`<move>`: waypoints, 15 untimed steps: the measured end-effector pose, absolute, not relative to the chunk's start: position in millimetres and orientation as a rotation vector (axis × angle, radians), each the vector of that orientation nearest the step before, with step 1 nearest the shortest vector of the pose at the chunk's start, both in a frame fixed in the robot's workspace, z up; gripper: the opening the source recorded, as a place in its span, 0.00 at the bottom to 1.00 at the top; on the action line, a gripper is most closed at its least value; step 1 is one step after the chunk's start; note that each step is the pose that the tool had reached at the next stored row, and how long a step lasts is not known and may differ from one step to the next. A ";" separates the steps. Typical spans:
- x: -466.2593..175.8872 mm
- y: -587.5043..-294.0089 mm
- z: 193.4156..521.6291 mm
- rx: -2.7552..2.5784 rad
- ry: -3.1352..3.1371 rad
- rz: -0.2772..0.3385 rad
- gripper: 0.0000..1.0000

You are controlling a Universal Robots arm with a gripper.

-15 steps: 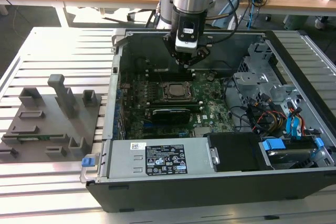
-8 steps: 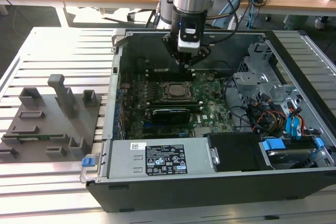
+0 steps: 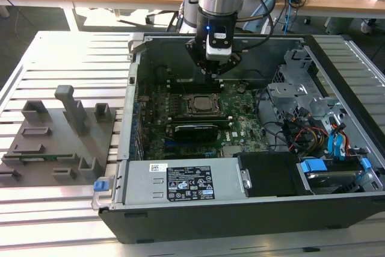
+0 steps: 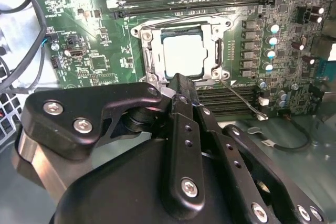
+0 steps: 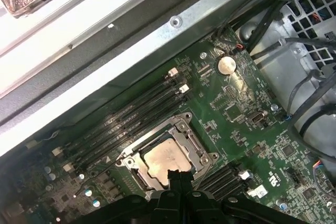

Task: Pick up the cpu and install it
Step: 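Install the first cpu locking lever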

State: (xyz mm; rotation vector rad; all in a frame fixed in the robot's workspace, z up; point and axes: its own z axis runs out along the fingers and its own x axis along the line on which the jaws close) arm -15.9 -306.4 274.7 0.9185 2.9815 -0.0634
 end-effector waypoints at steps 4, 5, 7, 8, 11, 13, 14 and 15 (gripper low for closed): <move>-15.9 -306.4 274.7 0.885 2.991 -0.063 0.11; -16.0 -306.4 274.7 0.875 2.994 -0.063 0.11; -15.9 -306.4 274.7 0.860 2.998 -0.063 0.11; -15.9 -306.4 274.7 0.855 3.000 -0.063 0.11; -15.9 -306.4 274.8 0.836 3.005 -0.063 0.11; -15.9 -306.4 274.7 0.819 3.009 -0.062 0.11; -15.9 -306.4 274.7 0.805 3.013 -0.062 0.11; -15.8 -306.4 274.7 0.791 3.016 -0.062 0.11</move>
